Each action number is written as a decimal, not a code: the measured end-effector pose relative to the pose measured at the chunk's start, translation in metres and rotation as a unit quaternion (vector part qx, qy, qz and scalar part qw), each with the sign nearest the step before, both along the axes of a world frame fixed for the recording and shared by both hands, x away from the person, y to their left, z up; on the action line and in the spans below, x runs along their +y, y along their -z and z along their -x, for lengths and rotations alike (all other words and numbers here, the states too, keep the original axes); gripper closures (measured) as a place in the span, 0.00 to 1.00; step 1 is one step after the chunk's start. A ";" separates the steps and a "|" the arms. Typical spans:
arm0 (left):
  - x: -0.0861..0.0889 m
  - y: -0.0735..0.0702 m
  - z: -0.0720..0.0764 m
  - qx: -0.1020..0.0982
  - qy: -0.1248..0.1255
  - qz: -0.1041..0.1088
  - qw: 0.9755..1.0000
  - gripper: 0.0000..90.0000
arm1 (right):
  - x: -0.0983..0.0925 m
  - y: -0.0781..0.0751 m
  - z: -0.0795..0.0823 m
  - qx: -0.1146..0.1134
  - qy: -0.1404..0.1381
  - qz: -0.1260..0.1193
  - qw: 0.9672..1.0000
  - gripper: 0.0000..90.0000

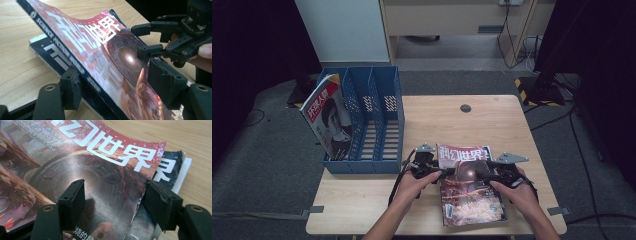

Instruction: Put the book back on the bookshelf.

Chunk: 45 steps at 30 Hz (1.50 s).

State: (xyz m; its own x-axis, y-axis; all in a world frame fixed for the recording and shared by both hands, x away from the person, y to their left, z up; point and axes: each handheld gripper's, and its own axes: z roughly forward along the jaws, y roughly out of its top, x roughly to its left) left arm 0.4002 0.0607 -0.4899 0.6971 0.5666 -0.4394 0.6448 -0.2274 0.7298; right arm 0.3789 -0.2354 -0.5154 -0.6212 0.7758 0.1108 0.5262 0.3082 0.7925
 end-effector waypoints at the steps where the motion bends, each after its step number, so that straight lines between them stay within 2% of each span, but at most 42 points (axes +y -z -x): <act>1: 0.000 -0.001 -0.001 0.001 0.001 -0.001 1.000 0.35 | 0.001 0.000 0.000 -0.001 -0.003 0.000 1.000 0.37; 11: -0.009 -0.005 -0.013 0.009 0.000 -0.005 1.000 0.34 | 0.003 0.000 0.000 -0.005 -0.011 0.007 1.000 0.37; 18: -0.015 -0.008 -0.018 0.012 0.002 -0.010 1.000 0.35 | 0.004 0.000 0.001 0.000 -0.009 0.002 1.000 0.37; 25: -0.018 -0.011 -0.021 0.014 0.004 0.001 1.000 0.40 | 0.005 0.000 0.000 0.002 -0.008 -0.001 1.000 0.35; 45: -0.035 -0.012 -0.028 0.017 -0.002 0.002 1.000 0.44 | 0.004 0.000 0.000 0.002 -0.009 -0.004 1.000 0.34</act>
State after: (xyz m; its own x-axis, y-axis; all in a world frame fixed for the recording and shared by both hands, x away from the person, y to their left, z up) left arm 0.4281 0.0261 -0.4778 0.6797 0.5671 -0.4651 0.6698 -0.2215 0.7088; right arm 0.3790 -0.2310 -0.5156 -0.6344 0.7637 0.1196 0.5243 0.3114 0.7925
